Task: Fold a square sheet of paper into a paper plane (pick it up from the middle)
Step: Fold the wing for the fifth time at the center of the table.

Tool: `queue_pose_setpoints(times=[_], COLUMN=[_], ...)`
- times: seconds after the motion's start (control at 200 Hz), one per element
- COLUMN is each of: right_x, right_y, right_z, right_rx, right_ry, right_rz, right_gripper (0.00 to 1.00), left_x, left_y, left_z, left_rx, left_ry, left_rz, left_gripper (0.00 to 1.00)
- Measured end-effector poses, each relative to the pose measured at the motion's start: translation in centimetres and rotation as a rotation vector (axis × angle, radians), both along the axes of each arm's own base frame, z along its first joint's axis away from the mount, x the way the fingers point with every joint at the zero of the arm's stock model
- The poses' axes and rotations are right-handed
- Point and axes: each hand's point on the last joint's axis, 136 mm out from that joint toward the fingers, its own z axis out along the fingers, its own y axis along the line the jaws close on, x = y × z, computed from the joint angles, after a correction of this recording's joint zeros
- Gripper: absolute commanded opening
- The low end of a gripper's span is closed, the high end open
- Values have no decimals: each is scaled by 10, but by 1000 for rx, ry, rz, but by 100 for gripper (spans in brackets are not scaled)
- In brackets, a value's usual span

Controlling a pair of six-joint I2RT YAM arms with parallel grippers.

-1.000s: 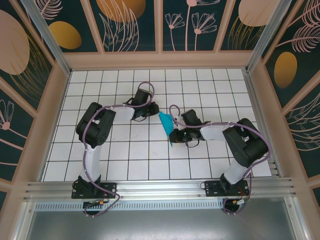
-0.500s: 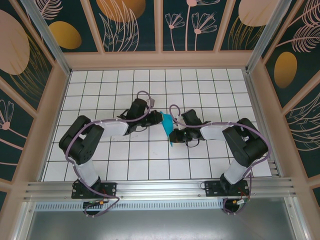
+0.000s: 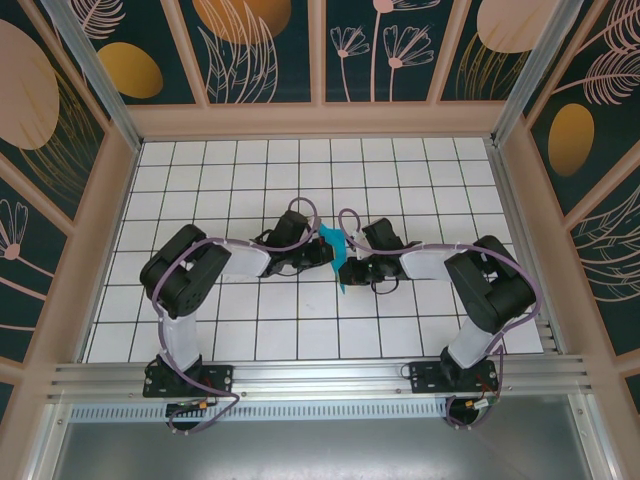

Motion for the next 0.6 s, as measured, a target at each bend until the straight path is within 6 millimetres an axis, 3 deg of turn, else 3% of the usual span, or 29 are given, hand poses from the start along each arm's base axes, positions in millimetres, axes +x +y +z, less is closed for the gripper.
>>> queue_pose_setpoints(times=[0.601], right_x=[0], right_y=[-1], right_z=[-1], right_rx=[-3], right_ry=[11], right_rz=[-1], right_gripper=[10], left_x=[12], left_y=[1], left_z=[-12], left_rx=[97], left_ry=[22], left_rz=[24], left_gripper=[7])
